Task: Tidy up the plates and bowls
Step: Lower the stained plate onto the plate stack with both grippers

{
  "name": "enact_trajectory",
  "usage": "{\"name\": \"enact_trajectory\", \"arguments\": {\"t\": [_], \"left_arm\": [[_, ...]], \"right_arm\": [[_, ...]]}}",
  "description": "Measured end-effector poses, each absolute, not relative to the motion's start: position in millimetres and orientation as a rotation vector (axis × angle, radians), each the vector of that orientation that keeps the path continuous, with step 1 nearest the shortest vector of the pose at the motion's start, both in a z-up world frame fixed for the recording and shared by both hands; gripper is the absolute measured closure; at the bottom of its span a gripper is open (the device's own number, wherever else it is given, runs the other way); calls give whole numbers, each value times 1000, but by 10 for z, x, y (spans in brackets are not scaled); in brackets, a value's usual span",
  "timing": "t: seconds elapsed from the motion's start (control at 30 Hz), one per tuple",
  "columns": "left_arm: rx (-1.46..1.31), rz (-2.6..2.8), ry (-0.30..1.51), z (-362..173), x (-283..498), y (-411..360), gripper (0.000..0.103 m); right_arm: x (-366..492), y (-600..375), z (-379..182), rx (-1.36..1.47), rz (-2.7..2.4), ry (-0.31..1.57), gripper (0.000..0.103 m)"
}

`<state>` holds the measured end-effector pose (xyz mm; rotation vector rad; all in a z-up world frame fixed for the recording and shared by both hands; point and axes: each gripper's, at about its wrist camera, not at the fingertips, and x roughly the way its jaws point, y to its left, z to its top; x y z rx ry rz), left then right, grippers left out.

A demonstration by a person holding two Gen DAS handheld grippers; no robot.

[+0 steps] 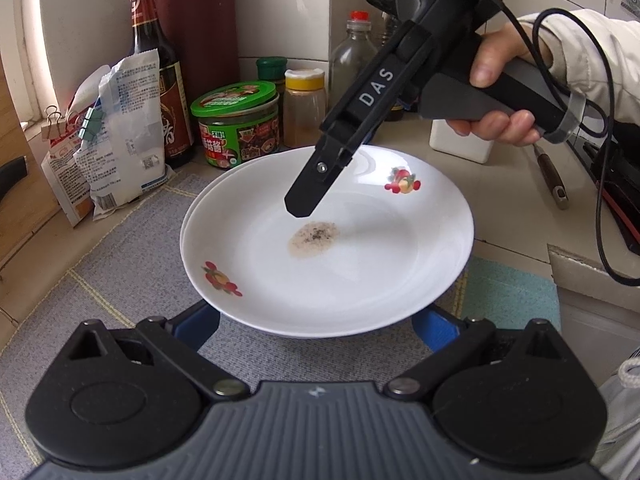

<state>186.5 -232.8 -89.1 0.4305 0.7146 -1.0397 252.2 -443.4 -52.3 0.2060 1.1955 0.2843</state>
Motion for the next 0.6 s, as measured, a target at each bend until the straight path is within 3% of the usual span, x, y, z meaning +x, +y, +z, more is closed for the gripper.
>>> {"name": "enact_trajectory", "arguments": {"t": [0.6], "left_arm": [[429, -1050, 685, -877, 1873, -2308, 2]], "right_arm": [[2434, -4434, -430, 184, 238, 1181, 2]]}}
